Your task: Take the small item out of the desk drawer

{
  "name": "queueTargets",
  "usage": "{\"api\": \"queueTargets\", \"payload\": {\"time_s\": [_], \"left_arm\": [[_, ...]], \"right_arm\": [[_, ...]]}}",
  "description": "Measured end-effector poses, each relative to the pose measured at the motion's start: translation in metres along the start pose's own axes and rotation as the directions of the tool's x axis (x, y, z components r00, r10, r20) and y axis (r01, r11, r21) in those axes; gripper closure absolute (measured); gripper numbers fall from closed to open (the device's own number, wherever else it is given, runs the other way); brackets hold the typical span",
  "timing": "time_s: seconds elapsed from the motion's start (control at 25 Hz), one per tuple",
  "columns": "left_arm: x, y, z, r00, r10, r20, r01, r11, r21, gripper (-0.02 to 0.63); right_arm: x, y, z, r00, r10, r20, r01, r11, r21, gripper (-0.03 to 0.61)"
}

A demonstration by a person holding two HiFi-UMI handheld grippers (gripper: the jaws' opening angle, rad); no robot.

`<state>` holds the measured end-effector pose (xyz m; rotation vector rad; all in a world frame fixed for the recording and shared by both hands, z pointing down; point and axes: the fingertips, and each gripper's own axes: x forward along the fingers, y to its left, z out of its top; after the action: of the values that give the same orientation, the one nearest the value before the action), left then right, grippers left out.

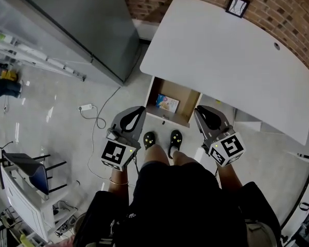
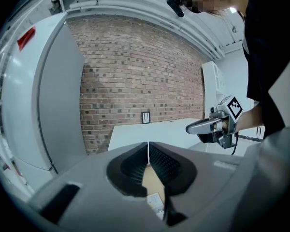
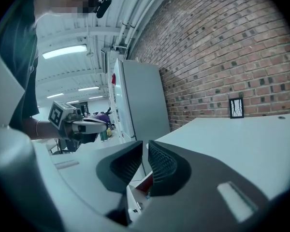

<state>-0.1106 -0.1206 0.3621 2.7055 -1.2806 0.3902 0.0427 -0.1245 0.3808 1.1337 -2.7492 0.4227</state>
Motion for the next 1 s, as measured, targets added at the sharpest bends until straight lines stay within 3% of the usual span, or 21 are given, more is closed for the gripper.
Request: {"api": "queueTargets", "payload": {"time_s": [0.48,1.0], "left_arm": [[0.036,0.029,-0.056,0.989,-0.128,-0.08,0.126,0.992,-0.026,0.615],[0.081,0.044,-0.138,0.955,-0.213,-0.205,0.224,0.974,0.032,0.601]], "right_arm": [[0.045,-0.015,-0.063,0.987,-0.12,-0.112,0.124,0.992,0.03,0.532],[0.095,-0.035,-0.157,0.939,-0.189,-0.287,0.188,0.982,-0.028,0.497]]}}
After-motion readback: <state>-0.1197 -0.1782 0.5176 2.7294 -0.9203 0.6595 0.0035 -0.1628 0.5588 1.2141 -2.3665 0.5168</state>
